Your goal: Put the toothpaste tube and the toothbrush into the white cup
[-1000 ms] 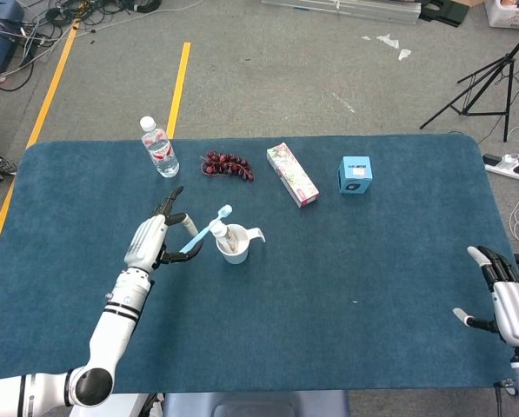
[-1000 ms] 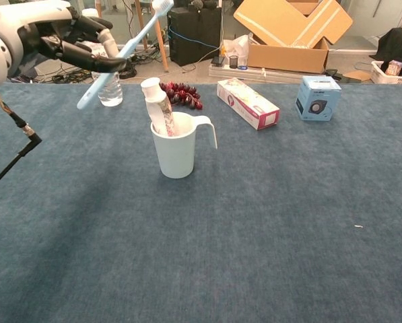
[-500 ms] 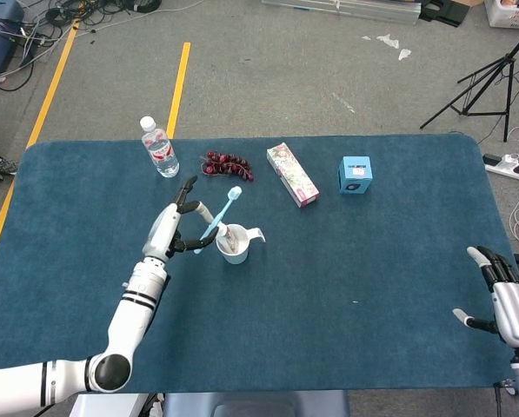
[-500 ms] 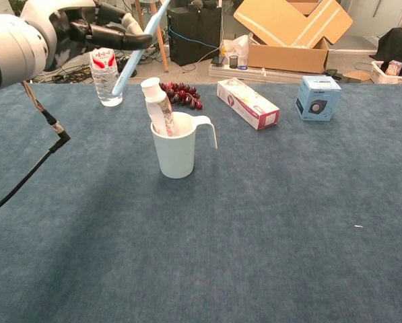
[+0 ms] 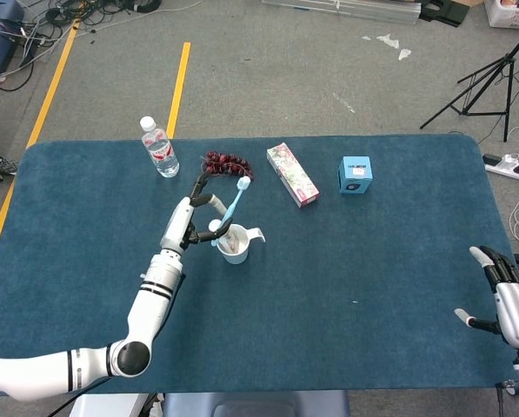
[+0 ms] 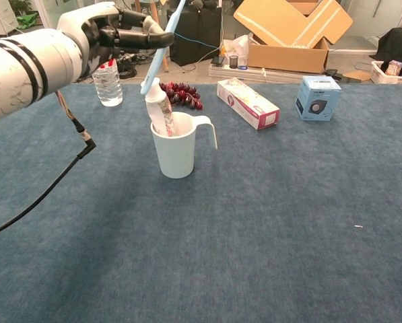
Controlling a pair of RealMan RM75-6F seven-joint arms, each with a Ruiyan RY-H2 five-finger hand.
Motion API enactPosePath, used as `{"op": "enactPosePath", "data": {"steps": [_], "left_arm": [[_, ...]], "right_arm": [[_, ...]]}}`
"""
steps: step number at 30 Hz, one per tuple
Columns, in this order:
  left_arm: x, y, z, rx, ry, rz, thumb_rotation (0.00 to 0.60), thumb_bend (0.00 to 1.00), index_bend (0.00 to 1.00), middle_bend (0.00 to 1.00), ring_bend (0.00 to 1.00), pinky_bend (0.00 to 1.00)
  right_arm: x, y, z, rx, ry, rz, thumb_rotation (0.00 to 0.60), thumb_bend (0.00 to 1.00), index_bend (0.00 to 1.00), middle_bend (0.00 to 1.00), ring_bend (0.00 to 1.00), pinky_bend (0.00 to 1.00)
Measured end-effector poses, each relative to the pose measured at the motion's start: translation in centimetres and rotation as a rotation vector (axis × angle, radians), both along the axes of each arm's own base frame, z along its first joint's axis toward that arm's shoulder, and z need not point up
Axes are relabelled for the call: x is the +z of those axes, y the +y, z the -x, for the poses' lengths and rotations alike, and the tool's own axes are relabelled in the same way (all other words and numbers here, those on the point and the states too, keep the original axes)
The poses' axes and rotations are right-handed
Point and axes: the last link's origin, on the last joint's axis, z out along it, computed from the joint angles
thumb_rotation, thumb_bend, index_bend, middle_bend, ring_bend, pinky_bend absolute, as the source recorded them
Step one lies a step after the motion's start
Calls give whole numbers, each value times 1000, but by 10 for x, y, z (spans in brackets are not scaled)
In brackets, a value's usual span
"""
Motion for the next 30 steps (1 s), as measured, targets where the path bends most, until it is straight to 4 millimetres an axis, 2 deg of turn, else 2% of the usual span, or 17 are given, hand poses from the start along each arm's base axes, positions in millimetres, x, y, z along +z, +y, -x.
{"op": "enactPosePath", "data": {"steps": [10, 30], "left_arm": [[-25, 10, 0, -4, -53, -28, 600, 683, 674, 0, 0, 16], [-52, 11, -8, -41, -151, -7, 600, 683, 686, 0, 0, 7]], "right_arm": [[3, 1, 0, 3, -8, 7, 600, 17, 145, 130, 114, 366], [4, 2, 0, 6, -13, 7, 600, 17, 145, 130, 114, 366]]}}
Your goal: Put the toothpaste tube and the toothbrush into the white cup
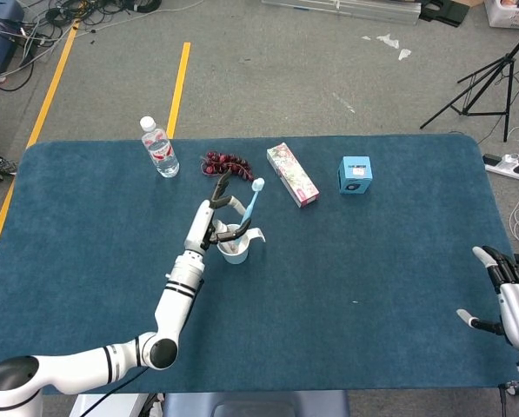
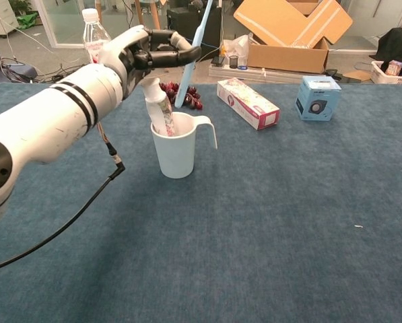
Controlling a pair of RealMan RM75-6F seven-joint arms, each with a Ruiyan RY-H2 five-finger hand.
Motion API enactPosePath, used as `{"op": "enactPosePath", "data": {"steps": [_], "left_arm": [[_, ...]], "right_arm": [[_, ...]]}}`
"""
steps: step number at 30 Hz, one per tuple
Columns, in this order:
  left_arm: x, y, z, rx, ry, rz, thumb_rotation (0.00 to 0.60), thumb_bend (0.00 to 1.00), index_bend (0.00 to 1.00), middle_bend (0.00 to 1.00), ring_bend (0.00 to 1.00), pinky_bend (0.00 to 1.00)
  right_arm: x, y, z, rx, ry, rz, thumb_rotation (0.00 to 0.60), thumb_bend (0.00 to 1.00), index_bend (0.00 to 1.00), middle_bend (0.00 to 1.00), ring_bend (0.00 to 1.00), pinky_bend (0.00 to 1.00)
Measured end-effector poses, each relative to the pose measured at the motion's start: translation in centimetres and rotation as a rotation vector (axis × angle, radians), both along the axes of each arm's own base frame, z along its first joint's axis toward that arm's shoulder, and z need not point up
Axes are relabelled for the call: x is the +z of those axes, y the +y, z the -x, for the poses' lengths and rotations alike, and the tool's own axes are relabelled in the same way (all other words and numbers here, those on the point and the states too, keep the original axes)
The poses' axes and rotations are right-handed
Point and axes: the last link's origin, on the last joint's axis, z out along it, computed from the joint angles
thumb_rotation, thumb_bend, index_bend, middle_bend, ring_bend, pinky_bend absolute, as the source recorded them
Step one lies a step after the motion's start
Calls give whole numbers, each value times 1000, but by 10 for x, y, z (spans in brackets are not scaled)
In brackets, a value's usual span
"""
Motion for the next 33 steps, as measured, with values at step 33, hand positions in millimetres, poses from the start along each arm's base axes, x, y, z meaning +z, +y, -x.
{"op": "enactPosePath", "data": {"steps": [33], "left_arm": [[-33, 12, -4, -8, -34, 25, 600, 683, 711, 0, 0, 0]], "right_arm": [[2, 2, 0, 3, -10, 0, 600, 16, 145, 130, 114, 366]]}}
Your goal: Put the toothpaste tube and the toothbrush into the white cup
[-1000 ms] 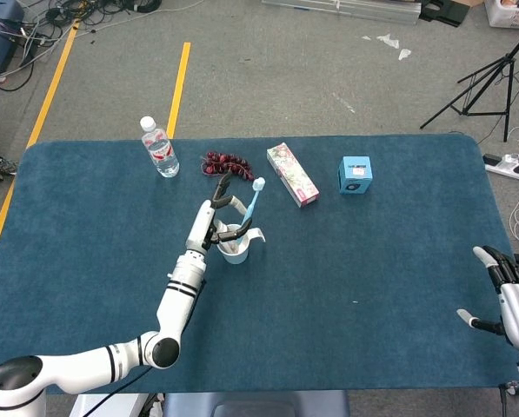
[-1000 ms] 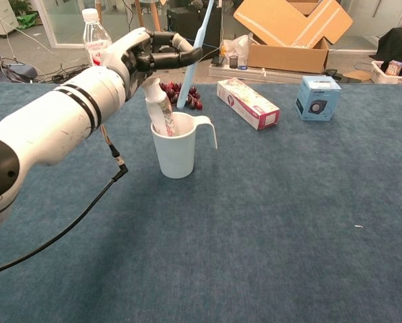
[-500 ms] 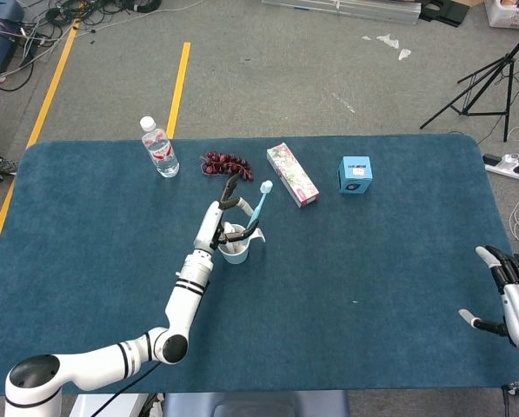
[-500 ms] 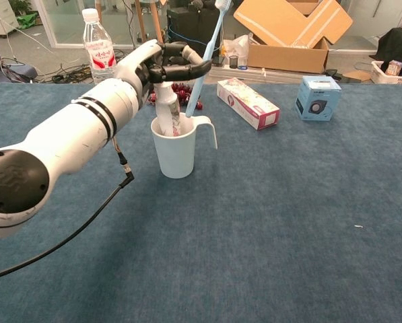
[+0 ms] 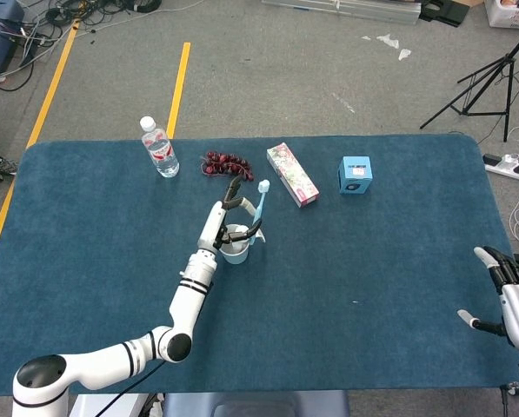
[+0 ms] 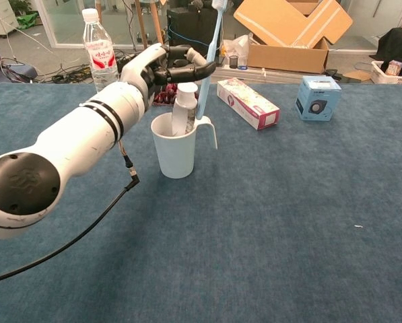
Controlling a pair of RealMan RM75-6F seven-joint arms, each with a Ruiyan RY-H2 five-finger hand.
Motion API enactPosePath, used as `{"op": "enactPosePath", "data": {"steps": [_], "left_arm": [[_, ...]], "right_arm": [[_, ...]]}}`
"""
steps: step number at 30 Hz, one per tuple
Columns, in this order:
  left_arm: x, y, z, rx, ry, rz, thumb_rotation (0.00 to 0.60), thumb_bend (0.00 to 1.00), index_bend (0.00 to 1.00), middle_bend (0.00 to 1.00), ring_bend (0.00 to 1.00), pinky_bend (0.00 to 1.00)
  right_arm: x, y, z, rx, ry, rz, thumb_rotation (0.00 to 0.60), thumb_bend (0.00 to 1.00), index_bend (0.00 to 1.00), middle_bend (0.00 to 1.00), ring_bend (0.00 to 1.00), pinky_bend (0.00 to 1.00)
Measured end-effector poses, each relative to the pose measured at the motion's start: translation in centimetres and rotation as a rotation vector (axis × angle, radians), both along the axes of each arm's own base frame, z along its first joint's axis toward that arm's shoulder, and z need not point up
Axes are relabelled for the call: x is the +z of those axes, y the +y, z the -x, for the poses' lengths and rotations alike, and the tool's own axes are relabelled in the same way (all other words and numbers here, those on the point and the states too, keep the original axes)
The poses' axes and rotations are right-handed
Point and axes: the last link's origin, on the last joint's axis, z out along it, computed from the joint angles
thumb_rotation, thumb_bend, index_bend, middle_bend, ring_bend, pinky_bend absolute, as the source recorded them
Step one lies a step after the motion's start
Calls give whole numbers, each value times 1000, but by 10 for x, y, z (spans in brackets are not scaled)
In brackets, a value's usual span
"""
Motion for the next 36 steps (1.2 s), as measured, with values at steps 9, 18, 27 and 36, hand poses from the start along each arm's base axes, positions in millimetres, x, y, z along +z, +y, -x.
{"op": "enactPosePath", "data": {"steps": [9, 18, 27, 36], "left_arm": [[-1, 0, 1, 2, 1, 2, 600, 683, 711, 0, 0, 0], [-6, -2, 4, -1, 7, 8, 600, 684, 711, 0, 0, 0], [-7, -8, 9, -30, 38, -1, 600, 684, 709, 0, 0, 0], [-8, -16, 11, -82, 70, -16, 600, 684, 709, 0, 0, 0]], "right_arm": [[-1, 0, 0, 1, 1, -1, 600, 16, 145, 130, 114, 366], [0, 0, 0, 1, 1, 2, 600, 16, 145, 130, 113, 366], [0, 0, -1, 1, 2, -1, 600, 16, 145, 130, 114, 366], [0, 0, 0, -2, 2, 0, 600, 16, 145, 130, 114, 366]]}}
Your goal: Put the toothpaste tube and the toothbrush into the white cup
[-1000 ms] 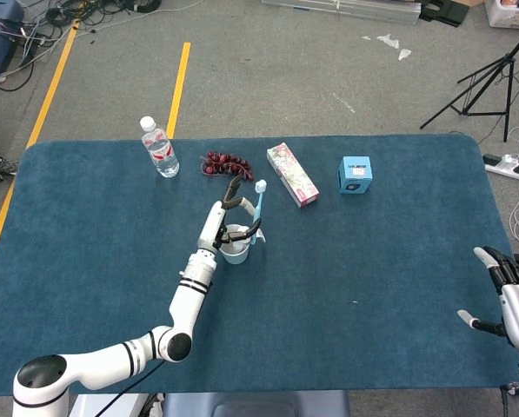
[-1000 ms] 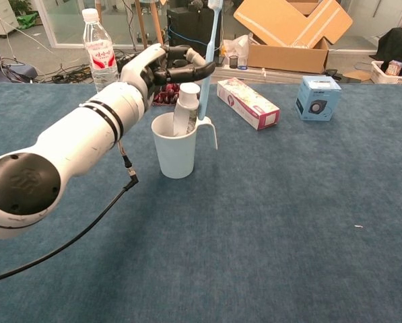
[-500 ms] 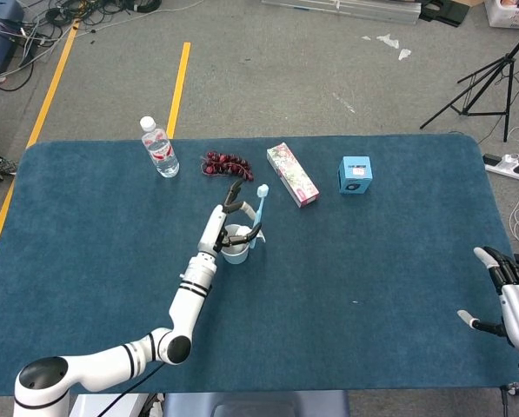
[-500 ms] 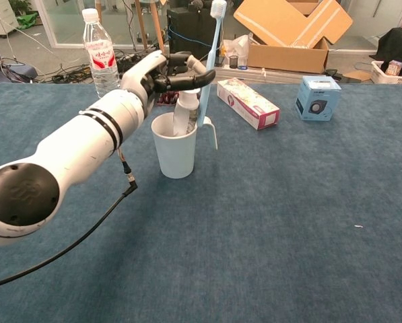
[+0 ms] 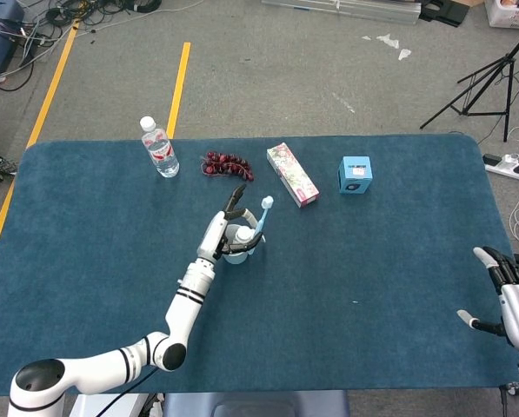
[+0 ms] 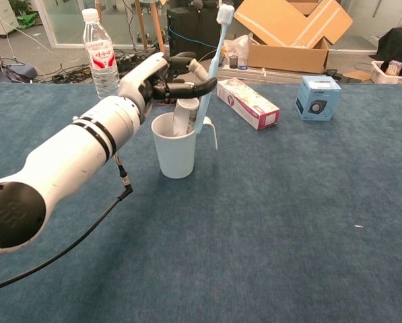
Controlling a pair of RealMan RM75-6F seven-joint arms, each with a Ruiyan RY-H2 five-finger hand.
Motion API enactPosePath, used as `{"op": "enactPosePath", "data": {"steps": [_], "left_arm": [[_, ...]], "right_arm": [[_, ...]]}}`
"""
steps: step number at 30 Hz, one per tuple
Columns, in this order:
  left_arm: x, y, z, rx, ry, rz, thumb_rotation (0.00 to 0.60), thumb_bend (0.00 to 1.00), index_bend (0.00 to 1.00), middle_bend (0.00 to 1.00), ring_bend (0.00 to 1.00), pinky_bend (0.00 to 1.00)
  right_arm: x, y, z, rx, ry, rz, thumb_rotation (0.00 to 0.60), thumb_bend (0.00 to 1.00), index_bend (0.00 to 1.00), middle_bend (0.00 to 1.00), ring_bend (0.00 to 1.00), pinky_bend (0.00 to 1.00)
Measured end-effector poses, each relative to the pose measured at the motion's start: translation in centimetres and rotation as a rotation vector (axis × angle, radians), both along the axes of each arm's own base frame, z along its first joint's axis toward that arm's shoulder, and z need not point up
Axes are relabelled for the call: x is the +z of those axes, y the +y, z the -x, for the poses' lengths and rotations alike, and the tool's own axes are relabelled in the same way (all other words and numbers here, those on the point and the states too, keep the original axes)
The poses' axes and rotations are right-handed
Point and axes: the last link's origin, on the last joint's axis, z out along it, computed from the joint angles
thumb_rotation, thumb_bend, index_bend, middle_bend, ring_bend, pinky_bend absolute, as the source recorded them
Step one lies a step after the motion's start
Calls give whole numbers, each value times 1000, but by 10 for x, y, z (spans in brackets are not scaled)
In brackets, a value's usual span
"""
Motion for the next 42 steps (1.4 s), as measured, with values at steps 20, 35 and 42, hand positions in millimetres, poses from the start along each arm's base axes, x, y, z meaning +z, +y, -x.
{"op": "enactPosePath", "data": {"steps": [20, 35, 42], "left_arm": [[13, -8, -3, -44, -8, 15, 600, 685, 712, 0, 0, 0], [44, -3, 9, -24, 10, -59, 600, 686, 716, 0, 0, 0], [43, 1, 19, 0, 26, -71, 600, 685, 716, 0, 0, 0]], "right_arm": [[-1, 0, 0, -3, 1, -6, 600, 17, 145, 131, 114, 366], [-5, -1, -1, -4, 9, -17, 600, 16, 145, 131, 114, 366], [-5, -2, -1, -5, 10, -16, 600, 17, 145, 131, 114, 366]]}}
